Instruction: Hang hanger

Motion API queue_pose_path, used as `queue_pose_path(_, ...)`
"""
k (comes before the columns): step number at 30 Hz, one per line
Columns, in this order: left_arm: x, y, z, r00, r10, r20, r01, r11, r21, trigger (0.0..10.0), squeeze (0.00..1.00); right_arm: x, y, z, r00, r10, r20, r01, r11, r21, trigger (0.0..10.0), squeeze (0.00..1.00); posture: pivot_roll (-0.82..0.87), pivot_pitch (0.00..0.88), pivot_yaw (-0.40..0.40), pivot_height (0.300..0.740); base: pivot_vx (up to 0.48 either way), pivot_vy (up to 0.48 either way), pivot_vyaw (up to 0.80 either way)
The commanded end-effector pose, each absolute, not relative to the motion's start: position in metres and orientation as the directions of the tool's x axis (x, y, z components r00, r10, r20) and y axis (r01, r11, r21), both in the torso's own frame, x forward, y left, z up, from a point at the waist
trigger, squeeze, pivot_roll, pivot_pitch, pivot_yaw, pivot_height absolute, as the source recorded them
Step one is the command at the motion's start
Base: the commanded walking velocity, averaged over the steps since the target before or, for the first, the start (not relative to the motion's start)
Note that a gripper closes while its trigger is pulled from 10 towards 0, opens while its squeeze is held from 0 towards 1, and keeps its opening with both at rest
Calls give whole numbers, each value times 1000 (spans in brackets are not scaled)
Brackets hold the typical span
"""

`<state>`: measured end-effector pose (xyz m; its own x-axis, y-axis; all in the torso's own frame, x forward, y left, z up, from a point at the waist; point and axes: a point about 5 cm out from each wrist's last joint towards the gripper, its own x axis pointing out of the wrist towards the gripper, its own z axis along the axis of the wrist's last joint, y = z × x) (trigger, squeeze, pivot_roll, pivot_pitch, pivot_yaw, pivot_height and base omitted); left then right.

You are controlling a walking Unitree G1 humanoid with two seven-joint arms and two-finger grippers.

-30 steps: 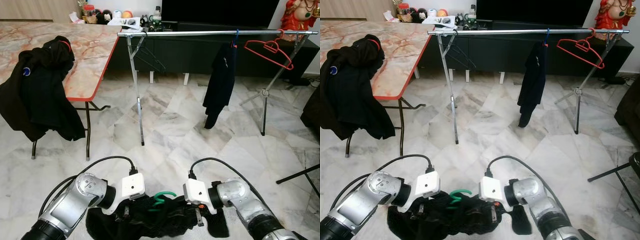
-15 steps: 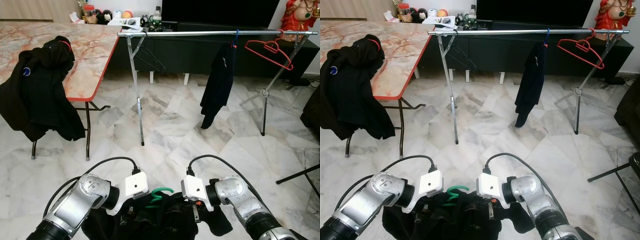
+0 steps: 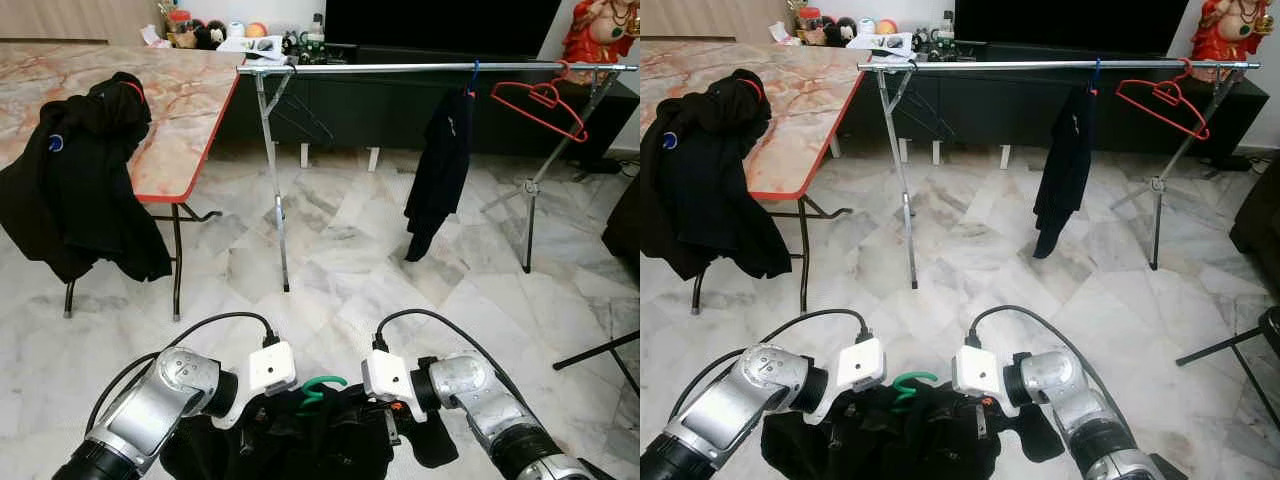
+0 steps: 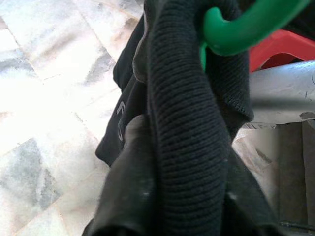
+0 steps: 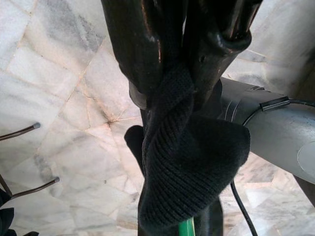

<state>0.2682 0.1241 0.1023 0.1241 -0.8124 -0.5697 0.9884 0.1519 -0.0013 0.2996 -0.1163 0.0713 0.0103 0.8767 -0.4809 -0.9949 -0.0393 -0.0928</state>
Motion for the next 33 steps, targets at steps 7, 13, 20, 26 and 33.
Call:
queue_pose_path(7, 268, 118, 105, 112, -829, -549, 990, 139, -8, 0, 0, 305, -114, 81, 55, 900, -432, -991, -2, -130, 0, 0, 98, 79, -25, 740, 0, 0, 0)
queue_pose_path(13, 268, 119, 105, 114, -827, -550, 990, 141, -6, 0, 0, 305, -114, 81, 59, 899, -434, -992, 3, -128, 0, 0, 103, 82, -24, 740, 0, 0, 0)
queue_pose_path(20, 269, 118, 106, 116, -829, -548, 990, 142, -6, 0, 0, 306, -114, 81, 63, 898, -436, -992, 8, -127, 0, 0, 105, 84, -26, 740, 0, 0, 0)
queue_pose_path(26, 268, 118, 106, 114, -829, -547, 990, 141, -7, 0, 0, 306, -115, 80, 63, 895, -442, -992, 8, -125, 4078, 0, 104, 85, -26, 740, 0, 0, 0)
queue_pose_path(33, 269, 118, 106, 115, -829, -547, 990, 141, -5, 0, 0, 304, -117, 79, 20, 891, -453, -996, -22, -88, 10000, 1000, 102, 86, -28, 740, 0, 0, 0)
